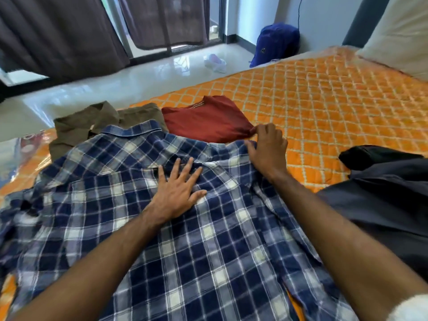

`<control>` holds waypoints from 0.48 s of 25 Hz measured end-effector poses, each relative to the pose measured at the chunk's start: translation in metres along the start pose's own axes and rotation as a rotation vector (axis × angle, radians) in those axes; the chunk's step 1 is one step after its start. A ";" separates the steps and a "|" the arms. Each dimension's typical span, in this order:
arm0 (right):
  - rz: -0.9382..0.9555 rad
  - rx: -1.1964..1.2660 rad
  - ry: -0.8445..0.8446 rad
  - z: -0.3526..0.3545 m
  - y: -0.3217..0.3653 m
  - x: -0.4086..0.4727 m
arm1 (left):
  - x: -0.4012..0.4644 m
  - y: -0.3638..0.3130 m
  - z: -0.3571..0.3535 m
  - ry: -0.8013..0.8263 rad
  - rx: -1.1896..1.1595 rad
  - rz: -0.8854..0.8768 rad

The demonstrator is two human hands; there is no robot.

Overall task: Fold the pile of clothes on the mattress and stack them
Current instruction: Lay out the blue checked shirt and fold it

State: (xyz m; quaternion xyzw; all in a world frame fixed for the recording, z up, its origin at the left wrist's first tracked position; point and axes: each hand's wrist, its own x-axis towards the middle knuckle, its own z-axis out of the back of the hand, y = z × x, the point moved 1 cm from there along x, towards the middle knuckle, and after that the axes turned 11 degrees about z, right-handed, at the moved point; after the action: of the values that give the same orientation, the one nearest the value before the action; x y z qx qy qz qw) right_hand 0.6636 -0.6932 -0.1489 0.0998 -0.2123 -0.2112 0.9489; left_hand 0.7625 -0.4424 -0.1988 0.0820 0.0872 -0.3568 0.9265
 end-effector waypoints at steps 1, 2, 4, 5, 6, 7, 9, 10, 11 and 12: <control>0.085 0.000 -0.026 0.006 0.003 -0.020 | 0.004 -0.005 0.001 -0.047 0.019 -0.015; 0.158 0.019 -0.006 0.011 0.005 -0.040 | 0.010 -0.009 0.005 -0.104 0.013 -0.031; 0.172 0.008 0.095 0.019 -0.003 -0.073 | 0.025 -0.017 0.020 -0.251 -0.045 -0.037; 0.080 0.014 0.141 0.019 -0.016 -0.082 | 0.034 -0.021 0.030 -0.319 -0.074 -0.038; -0.073 0.076 0.188 0.022 -0.030 -0.084 | 0.046 -0.024 0.038 -0.362 -0.104 -0.040; -0.225 0.183 0.260 0.024 -0.044 -0.082 | 0.056 -0.027 0.047 -0.363 -0.152 -0.044; -0.298 0.363 0.487 0.026 -0.064 -0.080 | 0.075 -0.035 0.056 -0.265 -0.278 -0.032; -0.257 0.398 0.590 0.028 -0.066 -0.080 | 0.083 -0.038 0.057 -0.228 -0.325 -0.024; -0.226 0.430 0.660 0.029 -0.066 -0.079 | 0.088 -0.041 0.059 -0.236 -0.356 -0.002; -0.225 0.452 0.713 0.032 -0.067 -0.079 | 0.093 -0.044 0.059 -0.277 -0.380 0.030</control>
State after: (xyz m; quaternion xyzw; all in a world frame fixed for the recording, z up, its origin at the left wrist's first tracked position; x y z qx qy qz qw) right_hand 0.5605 -0.7207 -0.1678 0.3944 0.1001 -0.2139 0.8881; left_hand 0.8065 -0.5471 -0.1654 -0.1421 0.0235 -0.3279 0.9337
